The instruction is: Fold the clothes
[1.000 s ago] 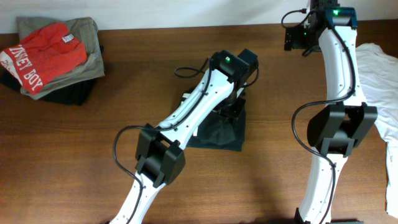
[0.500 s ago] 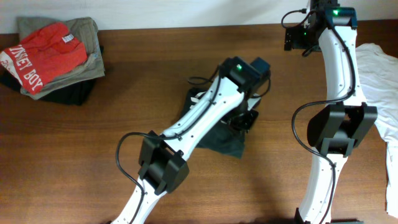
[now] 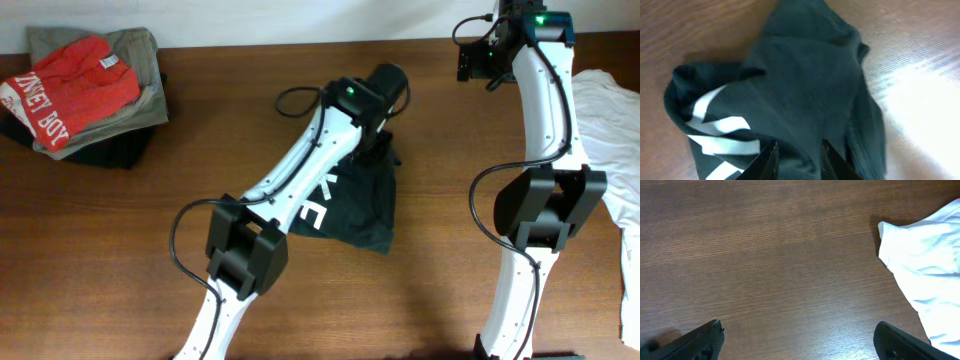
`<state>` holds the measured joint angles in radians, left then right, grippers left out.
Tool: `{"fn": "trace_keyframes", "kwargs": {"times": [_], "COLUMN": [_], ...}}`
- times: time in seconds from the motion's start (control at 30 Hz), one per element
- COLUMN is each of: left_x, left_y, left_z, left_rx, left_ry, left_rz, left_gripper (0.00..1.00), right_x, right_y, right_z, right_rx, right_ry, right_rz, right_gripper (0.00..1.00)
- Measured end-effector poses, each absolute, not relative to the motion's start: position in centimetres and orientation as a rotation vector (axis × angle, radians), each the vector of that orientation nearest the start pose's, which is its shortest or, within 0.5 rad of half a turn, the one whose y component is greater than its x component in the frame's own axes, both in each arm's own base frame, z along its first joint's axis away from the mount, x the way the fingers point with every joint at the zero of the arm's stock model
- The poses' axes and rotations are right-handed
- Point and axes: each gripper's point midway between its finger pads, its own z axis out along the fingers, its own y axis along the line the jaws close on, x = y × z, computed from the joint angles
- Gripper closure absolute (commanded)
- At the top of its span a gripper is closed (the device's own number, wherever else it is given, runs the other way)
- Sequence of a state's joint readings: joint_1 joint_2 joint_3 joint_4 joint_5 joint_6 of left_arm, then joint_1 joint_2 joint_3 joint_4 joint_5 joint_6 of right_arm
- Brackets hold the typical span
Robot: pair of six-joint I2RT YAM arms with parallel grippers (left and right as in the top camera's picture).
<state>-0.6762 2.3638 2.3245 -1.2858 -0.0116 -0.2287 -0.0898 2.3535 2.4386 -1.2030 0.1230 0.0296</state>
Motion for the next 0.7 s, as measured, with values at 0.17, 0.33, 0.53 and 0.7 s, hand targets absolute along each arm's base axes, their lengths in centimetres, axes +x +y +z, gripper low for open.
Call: {"fn": "trace_keyframes", "kwargs": {"times": [0.17,0.33,0.53,0.7], "left_x": [39.2,37.8,36.7,36.8], "left_y": [-32.9,-34.7,-36.0,-36.4], "left_z": [8.4,8.4,8.1,4.6], "left_rx": [0.673,0.721,0.771,0.763], "left_ry": [2.875,2.882,2.873,2.915], "left_rz": [-0.176,-0.26,-0.263,-0.241], "left_gripper": [0.9,0.9,0.92,0.94], "right_x": [54.8,54.8,54.8,54.8], "right_y": [-7.1,-7.1,-7.1,-7.1], "right_z": [16.2,16.2,16.2,16.2], "right_rx": [0.199,0.199,0.199,0.199], "right_ry": [2.679,2.679,2.679,2.679], "right_rz": [-0.185,-0.184,-0.184,-0.184], "right_gripper": [0.01,0.01,0.01,0.01]}}
